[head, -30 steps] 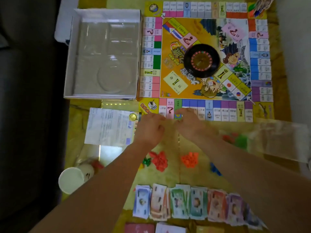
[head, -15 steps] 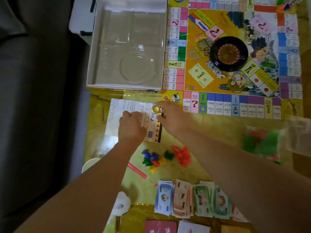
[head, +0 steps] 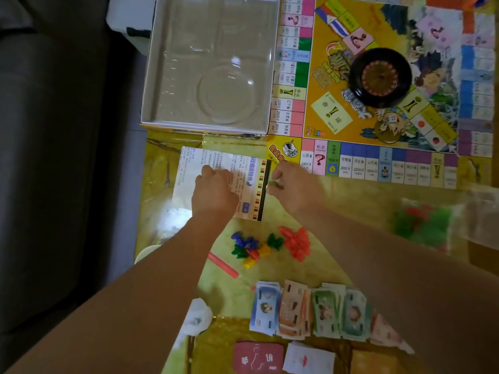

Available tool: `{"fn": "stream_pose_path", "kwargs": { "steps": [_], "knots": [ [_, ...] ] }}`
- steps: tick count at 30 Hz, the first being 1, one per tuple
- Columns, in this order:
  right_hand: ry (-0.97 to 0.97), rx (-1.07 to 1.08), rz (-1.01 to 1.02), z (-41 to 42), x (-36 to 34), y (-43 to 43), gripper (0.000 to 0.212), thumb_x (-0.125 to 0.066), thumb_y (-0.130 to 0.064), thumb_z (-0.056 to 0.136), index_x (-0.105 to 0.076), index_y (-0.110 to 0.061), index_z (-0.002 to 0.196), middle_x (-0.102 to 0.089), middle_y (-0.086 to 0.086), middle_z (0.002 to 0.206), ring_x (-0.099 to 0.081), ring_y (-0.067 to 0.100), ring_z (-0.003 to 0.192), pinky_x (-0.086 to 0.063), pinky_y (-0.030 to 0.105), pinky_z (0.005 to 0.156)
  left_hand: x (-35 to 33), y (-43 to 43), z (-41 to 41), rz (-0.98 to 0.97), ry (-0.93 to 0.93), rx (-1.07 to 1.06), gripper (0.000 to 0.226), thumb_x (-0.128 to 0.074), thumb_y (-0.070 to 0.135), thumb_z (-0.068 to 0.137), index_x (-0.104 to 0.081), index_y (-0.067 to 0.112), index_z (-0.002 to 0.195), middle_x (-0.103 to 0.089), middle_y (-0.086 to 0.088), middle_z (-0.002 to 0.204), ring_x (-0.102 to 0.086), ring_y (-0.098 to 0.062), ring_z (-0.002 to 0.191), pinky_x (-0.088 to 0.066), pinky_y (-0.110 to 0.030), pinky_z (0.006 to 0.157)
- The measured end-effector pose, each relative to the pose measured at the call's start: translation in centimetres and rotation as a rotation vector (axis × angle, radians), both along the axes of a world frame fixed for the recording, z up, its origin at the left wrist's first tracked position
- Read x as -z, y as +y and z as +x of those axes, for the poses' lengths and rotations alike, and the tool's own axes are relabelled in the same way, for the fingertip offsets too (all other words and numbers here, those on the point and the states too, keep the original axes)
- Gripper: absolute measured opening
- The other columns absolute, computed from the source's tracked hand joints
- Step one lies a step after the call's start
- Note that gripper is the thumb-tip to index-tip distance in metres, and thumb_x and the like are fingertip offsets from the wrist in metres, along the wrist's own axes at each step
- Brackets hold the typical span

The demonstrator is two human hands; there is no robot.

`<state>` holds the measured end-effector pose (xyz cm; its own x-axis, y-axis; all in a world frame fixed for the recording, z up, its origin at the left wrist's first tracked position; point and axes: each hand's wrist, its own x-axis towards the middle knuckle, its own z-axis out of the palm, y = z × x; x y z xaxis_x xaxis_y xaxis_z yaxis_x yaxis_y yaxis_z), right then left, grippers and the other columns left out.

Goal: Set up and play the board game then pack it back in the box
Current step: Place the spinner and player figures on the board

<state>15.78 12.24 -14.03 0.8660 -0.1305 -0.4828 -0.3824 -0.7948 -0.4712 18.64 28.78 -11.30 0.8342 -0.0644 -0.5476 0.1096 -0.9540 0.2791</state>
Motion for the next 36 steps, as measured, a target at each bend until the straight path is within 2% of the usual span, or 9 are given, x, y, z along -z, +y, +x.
{"fn": "stream_pose_path", "kwargs": {
  "steps": [4, 9, 14, 16, 19, 24, 29, 32, 36],
  "knots": [
    [-0.036, -0.028, 0.044, -1.5, -0.9, -1.4, 0.023, -0.065, -0.033, 0.089, -0.06, -0.019, 0.106, -0.058, -0.003, 0.098, -0.058, 0.016, 0.085, -0.045, 0.03, 0.071, -0.4, -0.4, -1.3, 0.026, -0.03, 0.068, 0.04, -0.061, 0.015, 0.087, -0.053, 0.015, 0.126, -0.045, -0.011, 0.119, -0.048, -0.028, 0.111, -0.048, -0.038, 0.081],
    [-0.065, -0.085, 0.105, -5.6, -1.8, -3.4, 0.022, -0.064, -0.022, 0.087, -0.059, -0.019, 0.108, -0.053, -0.004, 0.091, -0.051, 0.011, 0.076, -0.046, 0.032, 0.073, -0.8, -2.0, -4.8, -0.024, 0.027, 0.105, 0.023, -0.056, 0.013, 0.087, -0.062, 0.016, 0.109, -0.052, -0.009, 0.107, -0.057, -0.028, 0.097, -0.046, -0.035, 0.075],
    [0.043, -0.216, 0.022, -10.9, -2.4, -4.7, 0.06, -0.069, -0.031, 0.079, -0.042, -0.025, 0.133, -0.039, -0.001, 0.122, -0.051, 0.016, 0.104, -0.05, 0.037, 0.082, -0.9, -3.4, -8.5, -0.026, 0.036, 0.121, 0.03, -0.057, 0.012, 0.083, -0.056, 0.016, 0.114, -0.048, -0.007, 0.109, -0.052, -0.026, 0.097, -0.04, -0.032, 0.065],
    [0.065, -0.268, 0.003, -12.2, -2.1, -4.4, 0.078, -0.075, -0.036, 0.075, -0.035, -0.024, 0.14, -0.033, 0.003, 0.128, -0.04, 0.019, 0.118, -0.048, 0.034, 0.09, -0.8, -3.4, -9.7, 0.009, 0.02, 0.15, 0.032, -0.059, 0.014, 0.082, -0.053, 0.013, 0.113, -0.045, -0.008, 0.11, -0.048, -0.025, 0.1, -0.04, -0.032, 0.064],
    [0.047, -0.284, -0.038, -13.1, -1.3, -3.3, 0.086, -0.08, -0.033, 0.072, -0.032, -0.022, 0.143, -0.03, 0.006, 0.131, -0.036, 0.023, 0.125, -0.05, 0.035, 0.091, -0.6, -3.1, -11.1, 0.039, 0.003, 0.19, 0.039, -0.066, 0.023, 0.078, -0.051, 0.015, 0.113, -0.045, -0.008, 0.111, -0.046, -0.024, 0.101, -0.041, -0.031, 0.068],
    [-0.009, -0.264, -0.095, -13.4, -0.9, -2.4, 0.086, -0.079, -0.033, 0.074, -0.03, -0.02, 0.143, -0.03, 0.007, 0.133, -0.036, 0.023, 0.125, -0.05, 0.033, 0.092, 0.4, -2.8, -12.4, 0.093, -0.134, 0.274, 0.049, -0.073, 0.032, 0.071, -0.054, 0.018, 0.113, -0.046, -0.007, 0.11, -0.044, -0.026, 0.1, -0.039, -0.033, 0.079],
    [-0.068, -0.273, -0.058, -14.0, -0.4, -2.2, 0.083, -0.076, -0.025, 0.076, -0.03, -0.021, 0.144, -0.029, 0.007, 0.131, -0.038, 0.023, 0.123, -0.049, 0.036, 0.093, 2.2, -3.9, -12.8, 0.057, -0.302, 0.332, 0.046, -0.068, 0.049, 0.076, -0.057, 0.018, 0.108, -0.05, -0.008, 0.106, -0.046, -0.027, 0.097, -0.038, -0.036, 0.079],
    [-0.087, -0.243, -0.037, -14.0, 0.0, -2.1, 0.074, -0.074, -0.022, 0.079, -0.035, -0.019, 0.141, -0.03, 0.006, 0.131, -0.041, 0.023, 0.121, -0.049, 0.036, 0.093, 2.8, -4.2, -12.6, 0.066, -0.319, 0.351, 0.034, -0.065, 0.039, 0.081, -0.059, 0.017, 0.106, -0.052, -0.008, 0.106, -0.047, -0.028, 0.098, -0.038, -0.037, 0.08],
    [-0.117, -0.203, -0.017, -14.2, 0.2, -2.6, 0.056, -0.072, -0.02, 0.083, -0.047, -0.014, 0.132, -0.035, 0.006, 0.127, -0.05, 0.022, 0.113, -0.048, 0.032, 0.094, 3.0, -2.8, -12.7, 0.056, -0.353, 0.357, 0.029, -0.074, 0.027, 0.073, -0.063, 0.014, 0.096, -0.054, -0.01, 0.099, -0.05, -0.03, 0.092, -0.04, -0.039, 0.075]
  ]
}}
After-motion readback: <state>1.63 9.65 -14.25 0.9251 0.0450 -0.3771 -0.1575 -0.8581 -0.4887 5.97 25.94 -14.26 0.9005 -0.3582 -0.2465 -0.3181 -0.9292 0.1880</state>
